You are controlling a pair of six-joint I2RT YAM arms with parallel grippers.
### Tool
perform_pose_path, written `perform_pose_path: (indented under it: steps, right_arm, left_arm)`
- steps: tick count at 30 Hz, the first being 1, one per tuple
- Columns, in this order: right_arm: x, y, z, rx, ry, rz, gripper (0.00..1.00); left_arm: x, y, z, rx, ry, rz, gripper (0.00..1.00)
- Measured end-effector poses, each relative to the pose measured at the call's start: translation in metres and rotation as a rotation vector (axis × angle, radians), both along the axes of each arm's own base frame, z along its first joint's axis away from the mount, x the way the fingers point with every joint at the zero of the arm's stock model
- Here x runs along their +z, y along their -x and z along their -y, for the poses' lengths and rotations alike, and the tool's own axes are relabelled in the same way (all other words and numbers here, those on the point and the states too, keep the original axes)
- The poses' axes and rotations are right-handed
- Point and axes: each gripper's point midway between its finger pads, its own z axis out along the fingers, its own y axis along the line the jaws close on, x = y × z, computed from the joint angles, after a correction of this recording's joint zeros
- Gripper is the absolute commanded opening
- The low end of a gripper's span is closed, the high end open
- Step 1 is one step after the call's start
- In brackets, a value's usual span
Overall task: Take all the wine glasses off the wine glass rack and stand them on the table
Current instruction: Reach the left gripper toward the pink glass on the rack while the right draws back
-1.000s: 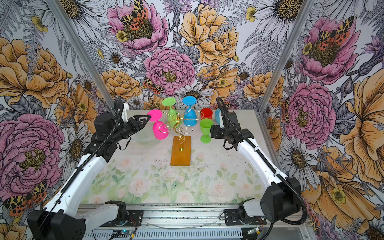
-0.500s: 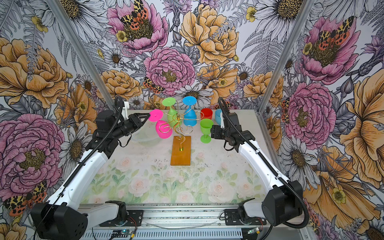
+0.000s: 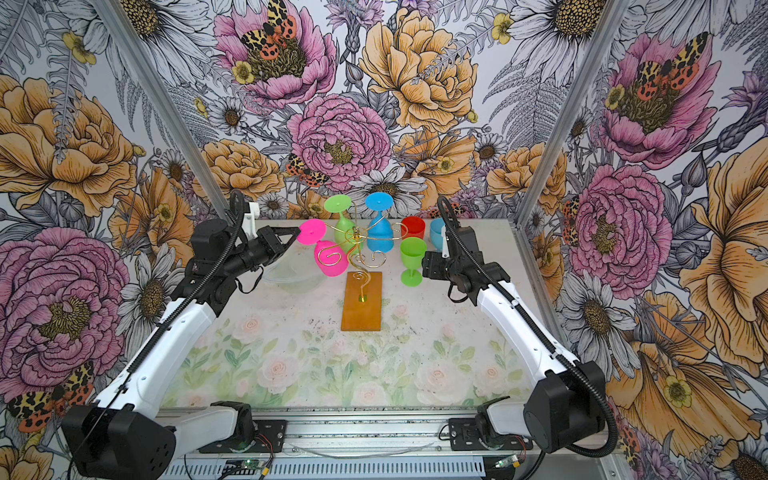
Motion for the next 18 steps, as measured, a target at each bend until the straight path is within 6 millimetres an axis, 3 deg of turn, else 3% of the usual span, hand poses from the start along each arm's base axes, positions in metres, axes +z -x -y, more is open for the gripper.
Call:
perform_pose_path:
  steps: [18]
  right_arm:
    - [-0.004,0.000,0.002,-0.010,-0.005,-0.004,0.74]
  left_arm:
    - [0.016,0.001,-0.006,-0.014,0.090,-0.008,0.00]
